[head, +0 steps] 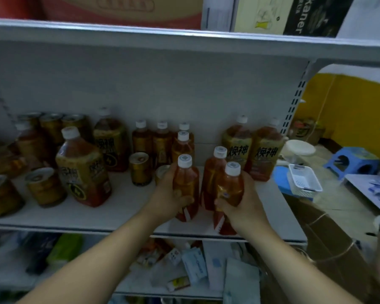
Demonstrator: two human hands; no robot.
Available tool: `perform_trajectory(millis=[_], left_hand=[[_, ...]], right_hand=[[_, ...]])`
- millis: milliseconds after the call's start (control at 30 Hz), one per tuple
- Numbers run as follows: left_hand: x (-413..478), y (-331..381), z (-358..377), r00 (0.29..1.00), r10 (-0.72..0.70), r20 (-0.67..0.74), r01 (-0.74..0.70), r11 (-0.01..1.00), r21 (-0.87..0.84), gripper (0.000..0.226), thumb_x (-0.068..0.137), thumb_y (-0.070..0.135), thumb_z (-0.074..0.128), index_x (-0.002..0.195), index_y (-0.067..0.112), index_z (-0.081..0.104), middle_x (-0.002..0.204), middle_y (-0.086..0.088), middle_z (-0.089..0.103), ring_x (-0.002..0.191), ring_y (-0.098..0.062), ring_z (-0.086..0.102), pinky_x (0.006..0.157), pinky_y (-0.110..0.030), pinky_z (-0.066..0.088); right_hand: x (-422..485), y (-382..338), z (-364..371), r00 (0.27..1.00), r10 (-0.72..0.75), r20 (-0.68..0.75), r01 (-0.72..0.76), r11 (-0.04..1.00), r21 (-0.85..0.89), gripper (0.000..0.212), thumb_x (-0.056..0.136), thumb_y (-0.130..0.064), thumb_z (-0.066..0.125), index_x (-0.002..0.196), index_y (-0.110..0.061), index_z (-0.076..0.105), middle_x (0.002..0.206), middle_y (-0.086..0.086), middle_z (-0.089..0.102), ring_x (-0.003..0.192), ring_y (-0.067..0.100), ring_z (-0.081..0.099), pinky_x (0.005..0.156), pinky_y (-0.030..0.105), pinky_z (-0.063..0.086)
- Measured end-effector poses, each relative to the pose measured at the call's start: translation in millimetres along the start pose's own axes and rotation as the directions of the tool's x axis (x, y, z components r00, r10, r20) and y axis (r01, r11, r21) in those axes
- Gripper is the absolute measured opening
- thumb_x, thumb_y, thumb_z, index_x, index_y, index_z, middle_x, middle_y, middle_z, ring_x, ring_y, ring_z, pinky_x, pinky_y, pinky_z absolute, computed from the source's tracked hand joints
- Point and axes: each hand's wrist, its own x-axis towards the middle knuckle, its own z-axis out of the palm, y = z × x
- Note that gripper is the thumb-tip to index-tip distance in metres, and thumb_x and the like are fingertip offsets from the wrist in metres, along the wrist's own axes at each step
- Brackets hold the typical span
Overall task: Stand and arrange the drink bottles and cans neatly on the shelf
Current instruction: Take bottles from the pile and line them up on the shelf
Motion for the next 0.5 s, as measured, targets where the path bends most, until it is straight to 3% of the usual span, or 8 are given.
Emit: perform_trajectory(millis=[67, 133, 233, 300, 500], left_hand=[[0.8, -1.6, 1.9, 0.999, -0.023, -0.036, 0.024, 0.999, 0.048, 0.084, 0.077, -0.003, 0.072, 0.144, 0.017, 0.025, 0.110, 0.031, 0.034, 0.104, 0.016, 0.048, 0.082, 0.005, 0.034], [0.5, -3.7, 5.1, 0.996, -0.017, -0.083, 0.027, 0.993, 0.113, 0.090, 0.075, 0.007, 0.076, 0.147, 0.019, 0.024, 0.122, 0.022, 0.041, 0.125, -0.006, 0.044, 0.100, -0.014, 0.037], [-1.7, -6.7, 8.4, 0.988, -0.002, -0.152, 0.027, 0.986, 0.162, 0.096, 0.068, 0.030, 0.075, 0.147, 0.030, 0.021, 0.143, 0.003, 0.040, 0.132, -0.015, 0.041, 0.108, -0.042, 0.038], [-2.0, -6.6, 10.5, 0.984, -0.017, -0.178, 0.049, 0.984, 0.174, 0.098, 0.063, 0.039, 0.071, 0.147, 0.035, 0.019, 0.145, -0.001, 0.039, 0.131, -0.018, 0.043, 0.106, -0.047, 0.041], [-2.0, -3.0, 12.8, 0.979, -0.012, -0.203, 0.058, 0.974, 0.221, 0.097, 0.067, 0.034, 0.073, 0.148, 0.032, 0.018, 0.148, -0.005, 0.035, 0.134, -0.021, 0.039, 0.108, -0.048, 0.038]], right_hand=[[1.1, 3.8, 2.6, 1.000, -0.017, 0.006, 0.017, 1.000, 0.009, 0.080, 0.080, -0.023, 0.076, 0.141, -0.042, 0.029, 0.132, -0.010, 0.046, 0.114, 0.006, 0.047, 0.098, 0.028, 0.039], [3.6, 5.6, 6.4, 0.999, -0.045, 0.003, 0.045, 0.999, 0.020, 0.081, 0.081, -0.024, 0.076, 0.145, -0.037, 0.028, 0.135, -0.006, 0.044, 0.116, 0.007, 0.045, 0.102, 0.031, 0.037], [10.1, 5.3, 13.1, 0.996, -0.087, 0.004, 0.087, 0.996, 0.011, 0.079, 0.083, -0.023, 0.074, 0.147, -0.032, 0.027, 0.136, -0.004, 0.042, 0.116, 0.006, 0.042, 0.100, 0.028, 0.033], [13.7, 4.6, 16.6, 0.994, -0.105, 0.002, 0.105, 0.994, 0.015, 0.079, 0.084, -0.024, 0.073, 0.147, -0.030, 0.026, 0.137, -0.002, 0.041, 0.116, 0.005, 0.039, 0.098, 0.026, 0.031], [29.3, 8.8, 27.0, 0.992, -0.127, 0.009, 0.127, 0.992, 0.025, 0.079, 0.086, -0.022, 0.070, 0.150, -0.028, 0.024, 0.141, 0.001, 0.041, 0.117, 0.004, 0.037, 0.098, 0.026, 0.030]])
